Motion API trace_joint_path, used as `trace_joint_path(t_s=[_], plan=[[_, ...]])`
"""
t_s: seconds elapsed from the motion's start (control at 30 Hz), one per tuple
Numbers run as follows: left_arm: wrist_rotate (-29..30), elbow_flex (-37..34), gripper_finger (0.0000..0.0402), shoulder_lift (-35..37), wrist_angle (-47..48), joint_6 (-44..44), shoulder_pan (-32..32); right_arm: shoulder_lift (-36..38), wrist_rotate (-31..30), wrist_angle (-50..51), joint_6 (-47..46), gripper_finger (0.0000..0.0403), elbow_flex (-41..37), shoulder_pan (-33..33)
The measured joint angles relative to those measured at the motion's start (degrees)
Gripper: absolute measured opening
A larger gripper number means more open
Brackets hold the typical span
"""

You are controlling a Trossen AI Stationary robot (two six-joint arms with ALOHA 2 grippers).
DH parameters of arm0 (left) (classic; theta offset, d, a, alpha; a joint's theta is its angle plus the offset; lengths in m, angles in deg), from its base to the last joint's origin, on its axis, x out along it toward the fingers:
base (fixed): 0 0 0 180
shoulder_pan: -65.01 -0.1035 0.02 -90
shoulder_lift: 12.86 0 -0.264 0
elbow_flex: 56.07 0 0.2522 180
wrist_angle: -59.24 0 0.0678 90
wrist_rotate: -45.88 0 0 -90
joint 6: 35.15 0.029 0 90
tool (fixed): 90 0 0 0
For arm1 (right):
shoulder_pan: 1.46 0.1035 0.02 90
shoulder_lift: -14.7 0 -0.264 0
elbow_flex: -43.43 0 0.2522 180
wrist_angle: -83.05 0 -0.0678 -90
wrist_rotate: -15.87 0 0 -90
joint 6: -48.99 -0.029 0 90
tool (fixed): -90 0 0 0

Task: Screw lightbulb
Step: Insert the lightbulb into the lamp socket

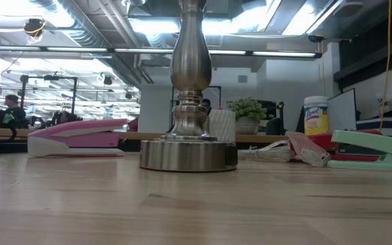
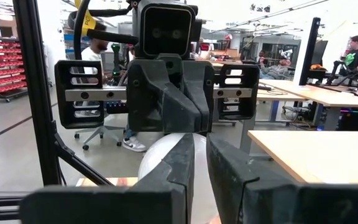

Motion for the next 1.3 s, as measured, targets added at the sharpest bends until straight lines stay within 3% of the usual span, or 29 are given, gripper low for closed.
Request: trace_joint_path(t_s=[0.97, 1.3], plan=[[-0.3, 0.0, 0.0001, 0.14, -2.22, -0.04, 0.08, -0.02, -0.04, 0.02, 0.0, 0.0048, -0.04, -0.02], [-0.28, 0.0, 0.0001, 2.63, 0.04, -0.07, 4.35, -0.04, -0.04, -0.01, 0.0, 0.0048, -0.04, -0.02]])
